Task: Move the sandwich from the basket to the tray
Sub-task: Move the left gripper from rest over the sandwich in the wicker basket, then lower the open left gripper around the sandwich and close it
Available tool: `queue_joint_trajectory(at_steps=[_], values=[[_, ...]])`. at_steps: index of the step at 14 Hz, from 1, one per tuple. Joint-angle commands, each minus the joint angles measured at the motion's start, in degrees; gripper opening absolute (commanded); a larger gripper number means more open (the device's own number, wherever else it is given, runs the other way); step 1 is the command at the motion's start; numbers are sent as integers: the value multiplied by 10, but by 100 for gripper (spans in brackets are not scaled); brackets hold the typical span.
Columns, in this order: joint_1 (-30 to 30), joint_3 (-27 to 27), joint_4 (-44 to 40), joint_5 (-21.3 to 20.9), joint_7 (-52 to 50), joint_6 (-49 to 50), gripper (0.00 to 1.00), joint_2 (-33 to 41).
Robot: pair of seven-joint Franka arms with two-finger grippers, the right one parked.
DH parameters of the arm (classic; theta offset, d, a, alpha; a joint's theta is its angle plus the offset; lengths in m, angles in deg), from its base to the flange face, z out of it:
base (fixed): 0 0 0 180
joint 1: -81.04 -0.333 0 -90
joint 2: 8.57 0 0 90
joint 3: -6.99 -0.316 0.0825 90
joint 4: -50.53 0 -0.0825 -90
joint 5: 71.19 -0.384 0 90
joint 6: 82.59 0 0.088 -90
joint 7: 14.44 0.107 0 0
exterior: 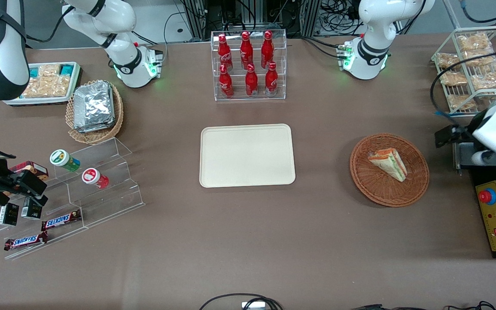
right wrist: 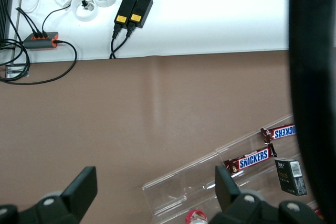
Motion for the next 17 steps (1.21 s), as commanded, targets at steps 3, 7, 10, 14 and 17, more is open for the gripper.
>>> queue_joint_trajectory(at_steps=[3,7,10,14,17], values=[[-16,5,198,-7,-68,-164,100,63],[-16,5,290,-8,-163,-259,100,69],[-17,5,310,-7,-190,-272,100,63],[-15,5,368,-7,-283,-353,100,52],[-13,6,390,-7,-333,-402,100,34]])
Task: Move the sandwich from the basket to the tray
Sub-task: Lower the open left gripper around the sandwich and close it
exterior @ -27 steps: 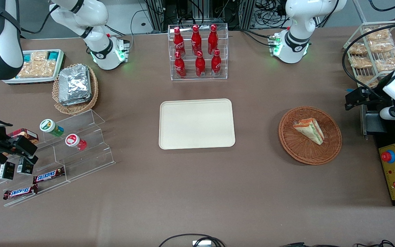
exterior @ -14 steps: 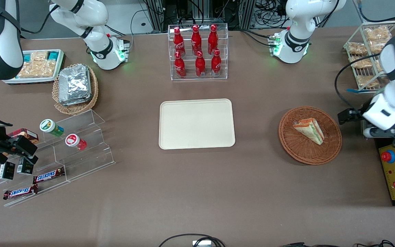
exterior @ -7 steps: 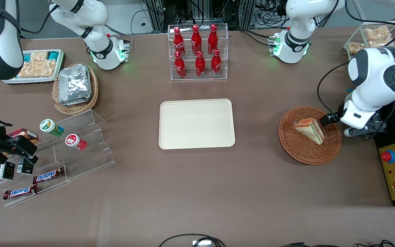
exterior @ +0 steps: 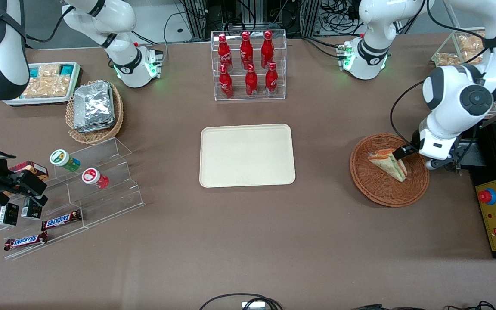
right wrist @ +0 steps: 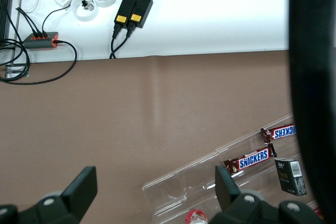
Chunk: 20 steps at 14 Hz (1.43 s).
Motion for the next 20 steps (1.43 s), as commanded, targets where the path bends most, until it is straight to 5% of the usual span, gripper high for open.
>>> queue_joint_trajectory(at_steps=[1,16,17,18,20], values=[[-2,5,20,-6,-51,-37,100,-7],[2,7,28,-6,-140,-104,99,-83],[2,7,27,-6,-145,-105,91,-86],[2,7,27,-6,-154,-111,71,-89],[3,8,26,-6,-178,-115,0,-94]])
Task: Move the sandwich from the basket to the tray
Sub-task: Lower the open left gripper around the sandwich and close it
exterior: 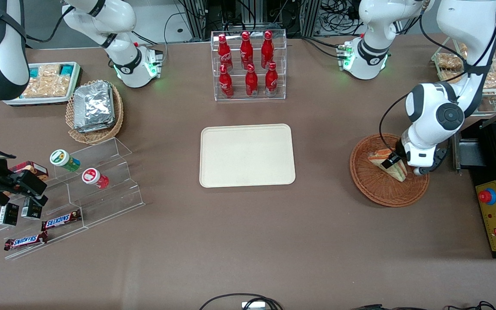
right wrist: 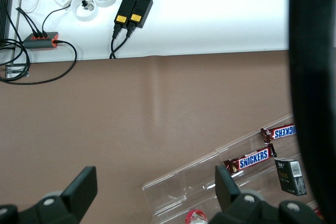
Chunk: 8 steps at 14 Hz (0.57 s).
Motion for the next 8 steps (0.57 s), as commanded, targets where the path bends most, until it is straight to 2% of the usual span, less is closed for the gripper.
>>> queue_joint_trajectory(at_steps=[1,6,8], values=[[2,3,4,-6,-31,-15,0,-5],[1,3,-3,-6,-28,-1,0,3],[2,4,-21,-7,-7,62,0,22]])
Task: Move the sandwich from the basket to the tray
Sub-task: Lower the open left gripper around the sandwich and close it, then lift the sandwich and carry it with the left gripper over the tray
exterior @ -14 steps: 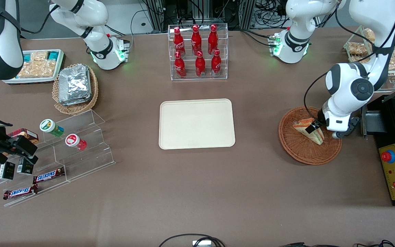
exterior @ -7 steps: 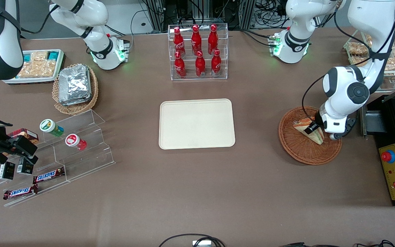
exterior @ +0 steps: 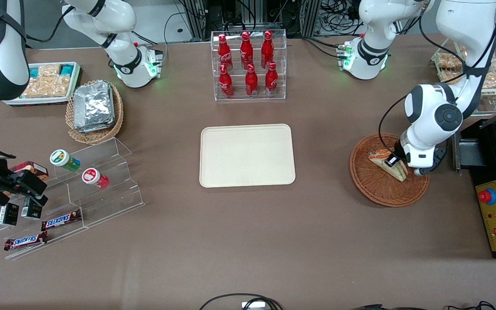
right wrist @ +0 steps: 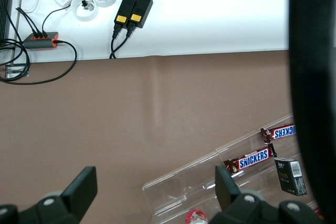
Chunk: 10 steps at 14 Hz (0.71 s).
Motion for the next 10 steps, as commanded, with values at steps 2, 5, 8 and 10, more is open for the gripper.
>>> queue_joint_trajectory(at_steps=[2,5,8,10], values=[[1,2,-47,-6,47,119,0,50],[2,17,-136,-4,66,236,0,57],[2,62,-216,-1,67,307,0,53],[2,96,-256,2,67,329,0,48]])
